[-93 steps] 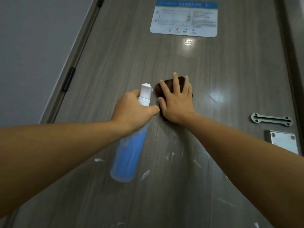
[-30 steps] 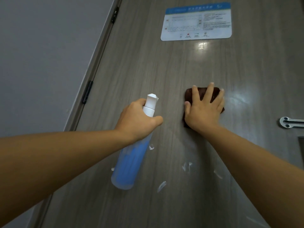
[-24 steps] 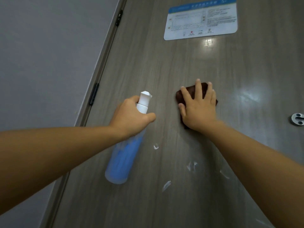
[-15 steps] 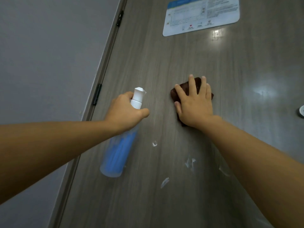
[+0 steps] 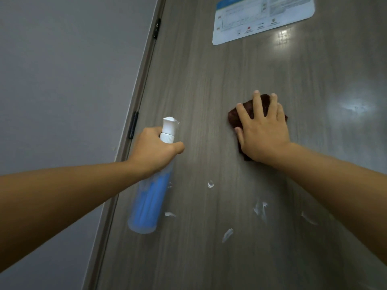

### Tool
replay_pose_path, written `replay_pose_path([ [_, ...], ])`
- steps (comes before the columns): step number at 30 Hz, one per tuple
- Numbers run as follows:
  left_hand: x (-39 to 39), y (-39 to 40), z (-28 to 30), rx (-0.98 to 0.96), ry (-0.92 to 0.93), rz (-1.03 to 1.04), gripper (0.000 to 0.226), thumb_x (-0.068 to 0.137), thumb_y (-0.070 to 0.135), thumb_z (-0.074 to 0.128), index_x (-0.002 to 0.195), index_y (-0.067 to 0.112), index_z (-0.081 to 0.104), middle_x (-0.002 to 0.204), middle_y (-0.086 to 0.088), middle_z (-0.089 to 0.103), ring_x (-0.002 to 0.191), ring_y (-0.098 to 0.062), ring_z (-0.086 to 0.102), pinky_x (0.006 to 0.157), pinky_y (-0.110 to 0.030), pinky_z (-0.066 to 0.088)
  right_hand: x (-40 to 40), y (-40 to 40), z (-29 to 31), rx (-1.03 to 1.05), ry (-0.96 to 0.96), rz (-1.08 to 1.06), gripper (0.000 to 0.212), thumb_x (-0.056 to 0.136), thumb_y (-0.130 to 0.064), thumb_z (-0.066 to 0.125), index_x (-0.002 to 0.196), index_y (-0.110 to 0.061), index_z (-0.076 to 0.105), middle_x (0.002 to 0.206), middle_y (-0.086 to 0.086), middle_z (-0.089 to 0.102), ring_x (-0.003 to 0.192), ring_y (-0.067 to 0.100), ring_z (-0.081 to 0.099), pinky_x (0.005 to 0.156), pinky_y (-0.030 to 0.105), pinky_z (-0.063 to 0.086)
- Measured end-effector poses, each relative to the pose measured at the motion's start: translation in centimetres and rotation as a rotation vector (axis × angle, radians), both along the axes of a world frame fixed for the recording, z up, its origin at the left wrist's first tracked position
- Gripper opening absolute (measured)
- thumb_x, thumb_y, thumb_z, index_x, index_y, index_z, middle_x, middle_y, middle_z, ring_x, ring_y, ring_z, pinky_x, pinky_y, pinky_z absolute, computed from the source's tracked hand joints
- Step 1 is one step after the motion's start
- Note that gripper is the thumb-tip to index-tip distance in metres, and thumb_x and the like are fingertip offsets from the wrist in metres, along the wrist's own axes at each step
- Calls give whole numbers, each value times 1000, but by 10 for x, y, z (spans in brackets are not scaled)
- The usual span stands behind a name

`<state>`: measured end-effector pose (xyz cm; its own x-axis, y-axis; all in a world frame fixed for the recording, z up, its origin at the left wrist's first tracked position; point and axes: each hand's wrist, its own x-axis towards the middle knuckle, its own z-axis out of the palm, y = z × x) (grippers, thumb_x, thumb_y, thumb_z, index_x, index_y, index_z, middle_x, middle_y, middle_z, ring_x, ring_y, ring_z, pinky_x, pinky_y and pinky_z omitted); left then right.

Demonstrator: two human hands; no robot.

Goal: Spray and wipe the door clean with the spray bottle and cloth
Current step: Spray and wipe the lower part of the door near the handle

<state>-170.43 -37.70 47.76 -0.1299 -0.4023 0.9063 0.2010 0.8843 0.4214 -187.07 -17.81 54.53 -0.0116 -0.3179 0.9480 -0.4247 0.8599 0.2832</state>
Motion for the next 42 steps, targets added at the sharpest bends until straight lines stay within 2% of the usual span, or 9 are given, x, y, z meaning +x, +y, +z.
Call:
replay_pose_path([
  [4,17,-15,-5,-13,-41,-35,48,57,40,68,73,-3,53,58,0,50,54,-16,45,54,-31,37,3,-8,-12,-39,-27,21,66,105,-46,42,161,-21,19,169,22,-3,151,59,-1,124,64,9],
  [12,38,-48,6,-76,-9,-156,45,58,38,68,75,-2,59,62,-4,56,58,-19,51,57,-34,42,4,-10,-18,-62,-15,5,57,105,-46,42,157,-26,32,170,20,8,149,57,12,119,65,22],
  [17,32,-68,15,-83,-25,-244,47,57,38,68,77,-3,56,62,-4,53,58,-20,49,57,-36,40,6,-32,-18,-129,-48,-39,59,105,-50,37,159,-29,26,169,19,5,150,57,5,120,66,16],
  [24,26,-97,24,-65,-39,-244,50,56,42,67,76,-4,59,59,-4,54,55,-19,52,55,-35,41,11,-73,-24,-14,-57,-68,62,104,-53,30,161,-30,23,171,17,1,152,55,-1,121,65,10],
  [26,28,-105,26,-61,-49,-235,47,56,42,67,74,-1,60,60,-3,57,56,-19,53,55,-33,42,14,-82,-23,-4,-62,-63,61,105,-53,33,161,-30,24,171,17,1,151,55,0,121,65,10],
  [30,36,-117,26,-83,-92,-317,26,56,38,68,59,15,57,56,5,55,55,-15,52,55,-30,41,20,-92,-23,-38,-85,-52,60,105,-50,34,160,-29,25,171,17,3,151,55,1,121,65,10],
  [33,42,-127,23,-83,-114,-409,23,57,34,70,58,15,57,56,4,55,56,-15,53,57,-34,42,22,-97,-23,-64,-96,-42,59,105,-50,33,160,-30,24,171,16,2,152,53,-1,122,64,10],
  [37,49,-145,18,-64,-111,-433,32,58,34,71,66,7,57,60,-2,55,58,-18,53,58,-37,42,22,-106,-15,-101,-103,-18,58,105,-52,31,159,-31,25,171,14,3,152,52,0,123,65,9],
  [42,63,-168,16,-58,-112,-490,60,49,42,70,89,-4,66,71,-11,61,66,-23,56,63,-41,44,27,-141,21,-108,-112,0,57,106,-52,32,158,-31,24,170,16,1,151,54,-1,123,65,5],
])
